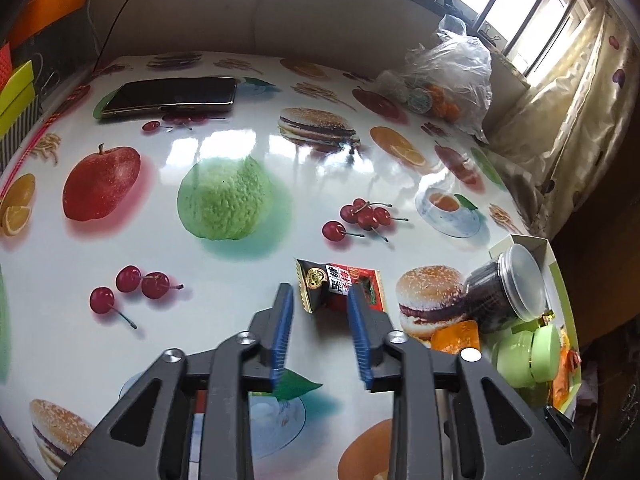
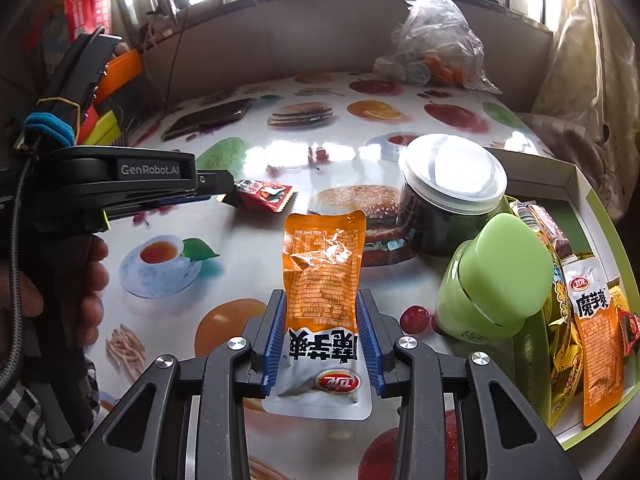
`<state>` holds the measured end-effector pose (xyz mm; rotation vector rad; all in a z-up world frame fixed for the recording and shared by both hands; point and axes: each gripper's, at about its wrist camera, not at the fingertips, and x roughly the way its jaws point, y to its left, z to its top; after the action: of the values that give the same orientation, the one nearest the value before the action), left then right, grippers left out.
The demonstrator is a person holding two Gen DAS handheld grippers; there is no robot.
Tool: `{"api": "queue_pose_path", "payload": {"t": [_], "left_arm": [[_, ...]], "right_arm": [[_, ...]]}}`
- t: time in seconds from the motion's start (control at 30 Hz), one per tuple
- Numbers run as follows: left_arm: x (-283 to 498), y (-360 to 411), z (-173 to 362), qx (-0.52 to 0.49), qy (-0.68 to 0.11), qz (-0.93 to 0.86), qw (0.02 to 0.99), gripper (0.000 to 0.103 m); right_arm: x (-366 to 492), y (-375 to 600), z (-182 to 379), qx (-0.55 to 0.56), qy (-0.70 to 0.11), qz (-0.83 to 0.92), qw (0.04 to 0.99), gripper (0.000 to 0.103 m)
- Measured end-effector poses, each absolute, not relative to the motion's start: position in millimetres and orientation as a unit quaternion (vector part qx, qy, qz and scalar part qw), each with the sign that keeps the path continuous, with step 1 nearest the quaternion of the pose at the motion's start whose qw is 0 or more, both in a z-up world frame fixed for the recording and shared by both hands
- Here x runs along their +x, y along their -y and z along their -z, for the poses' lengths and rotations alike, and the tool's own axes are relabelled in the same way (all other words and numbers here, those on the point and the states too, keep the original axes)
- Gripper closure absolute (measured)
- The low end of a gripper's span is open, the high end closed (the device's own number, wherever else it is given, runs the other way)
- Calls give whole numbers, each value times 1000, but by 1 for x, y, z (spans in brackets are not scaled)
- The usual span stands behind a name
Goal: Organize snacks
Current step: 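Grasp the red chocolate bar with the left gripper while the right gripper holds the packet, then carry the chocolate bar and orange packet over the green box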
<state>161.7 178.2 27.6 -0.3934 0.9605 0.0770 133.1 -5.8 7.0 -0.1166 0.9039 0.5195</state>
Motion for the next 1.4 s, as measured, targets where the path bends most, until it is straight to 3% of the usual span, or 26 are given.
{"api": "queue_pose_path", "payload": {"t": [0.03, 0.43, 0.5, 0.63, 1.17, 1.4], "left_arm": [[164, -178, -26, -193, -460, -34, 866, 51], [184, -171, -10, -182, -470, -66, 861, 50], [185, -166, -10, -156, -471, -74, 865, 54], [185, -164, -10, -153, -472, -67, 866, 72], [167, -166, -25, -162, -451, -72, 875, 86], [149, -165, -47, -167, -427, -72, 886, 86]], "right_arm": [[134, 6, -6, -55, -432, -247, 865, 70], [143, 8, 2, -48, -444, -245, 861, 70], [145, 9, 3, -46, -446, -243, 860, 70], [146, 10, 4, -43, -448, -240, 860, 70], [138, 11, -3, -45, -433, -242, 867, 70], [126, 14, -15, -48, -417, -244, 874, 70]]}}
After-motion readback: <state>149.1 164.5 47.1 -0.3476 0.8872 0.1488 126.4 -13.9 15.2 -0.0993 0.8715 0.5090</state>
